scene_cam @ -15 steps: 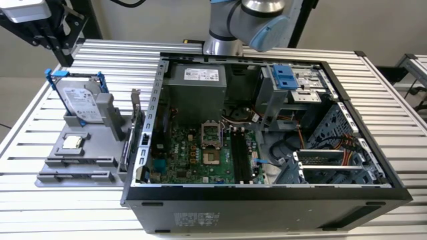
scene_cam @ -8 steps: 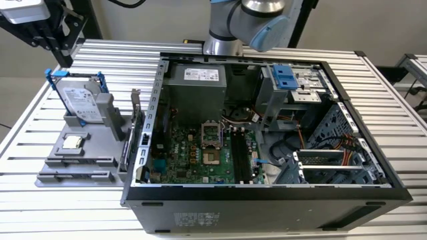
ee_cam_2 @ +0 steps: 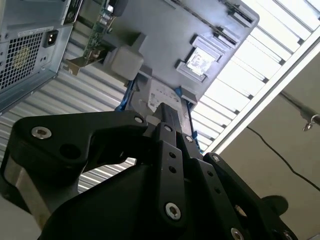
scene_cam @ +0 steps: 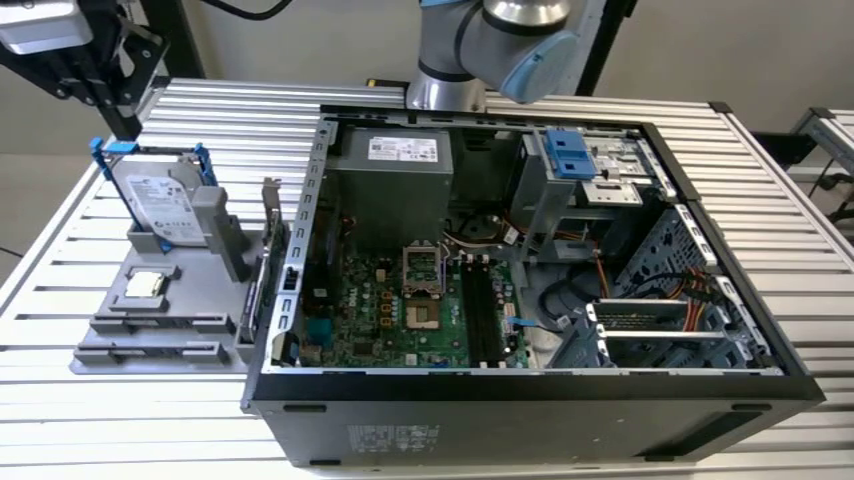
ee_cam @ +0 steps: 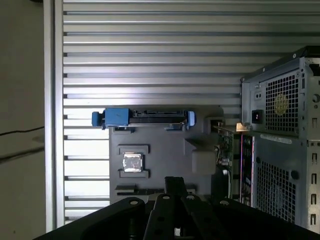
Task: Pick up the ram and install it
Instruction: 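Reach for the ram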
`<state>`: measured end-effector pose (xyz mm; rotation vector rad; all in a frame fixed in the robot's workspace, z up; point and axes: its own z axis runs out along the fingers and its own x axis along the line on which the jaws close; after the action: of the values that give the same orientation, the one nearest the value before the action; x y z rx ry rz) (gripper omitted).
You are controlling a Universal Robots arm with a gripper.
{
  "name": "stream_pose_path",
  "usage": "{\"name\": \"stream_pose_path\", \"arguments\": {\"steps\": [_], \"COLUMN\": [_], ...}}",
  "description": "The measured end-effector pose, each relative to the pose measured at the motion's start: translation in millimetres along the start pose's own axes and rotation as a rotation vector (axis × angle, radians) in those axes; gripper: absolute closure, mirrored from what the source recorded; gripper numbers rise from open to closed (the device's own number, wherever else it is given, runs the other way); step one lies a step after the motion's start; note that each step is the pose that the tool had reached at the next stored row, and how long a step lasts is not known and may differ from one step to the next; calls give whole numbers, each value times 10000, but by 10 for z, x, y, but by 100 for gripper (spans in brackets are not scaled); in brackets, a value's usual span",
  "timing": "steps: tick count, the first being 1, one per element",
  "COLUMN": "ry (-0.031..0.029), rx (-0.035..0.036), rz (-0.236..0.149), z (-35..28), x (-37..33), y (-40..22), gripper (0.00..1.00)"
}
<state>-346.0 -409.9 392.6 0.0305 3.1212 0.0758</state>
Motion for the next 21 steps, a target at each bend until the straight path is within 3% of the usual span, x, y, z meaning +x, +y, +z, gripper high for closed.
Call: {"name": "stream_pose_path", "arguments": {"steps": [21], "ry": [0], "rx": [0], "rz": [1], "z": [-9], "x": [23], "y": [-177], "gripper": [100]}}
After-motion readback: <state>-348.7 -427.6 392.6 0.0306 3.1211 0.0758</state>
